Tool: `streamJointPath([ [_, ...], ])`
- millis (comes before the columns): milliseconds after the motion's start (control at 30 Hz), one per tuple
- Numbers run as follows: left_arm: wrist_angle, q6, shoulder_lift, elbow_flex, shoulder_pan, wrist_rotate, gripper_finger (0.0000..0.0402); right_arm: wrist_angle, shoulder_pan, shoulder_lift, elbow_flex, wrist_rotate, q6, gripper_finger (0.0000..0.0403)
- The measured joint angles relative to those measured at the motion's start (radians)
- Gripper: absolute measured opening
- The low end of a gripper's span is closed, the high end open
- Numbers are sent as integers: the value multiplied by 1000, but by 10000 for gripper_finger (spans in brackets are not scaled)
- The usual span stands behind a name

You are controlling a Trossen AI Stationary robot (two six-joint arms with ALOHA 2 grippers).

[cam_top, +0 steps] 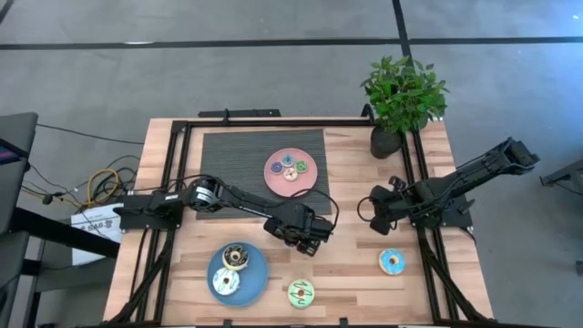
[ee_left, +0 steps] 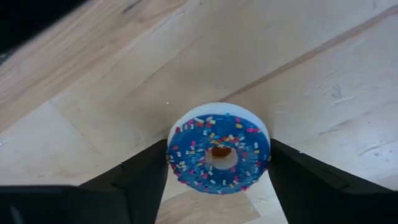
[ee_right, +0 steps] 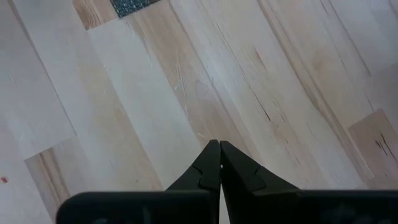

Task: Pick & Place donuts
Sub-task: Put the small blue donut on the pink plate

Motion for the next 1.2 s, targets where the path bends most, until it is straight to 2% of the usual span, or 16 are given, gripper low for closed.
streamJointPath([
  [200,-4,-2,0,0,0,0,237,34,0,0,0,1,-5,0],
  [700,-18,-5,-7,11,22,1,236,45,0,0,0,-1,-8,0],
  [900,-98,125,-8,127,69,-45,236,48,0,0,0,0,-1,0],
  [1067,-203,278,-10,253,153,-142,236,64,-10,0,0,0,34,0],
  [1200,-272,409,-12,301,234,-193,236,100,-31,0,0,1,53,0],
])
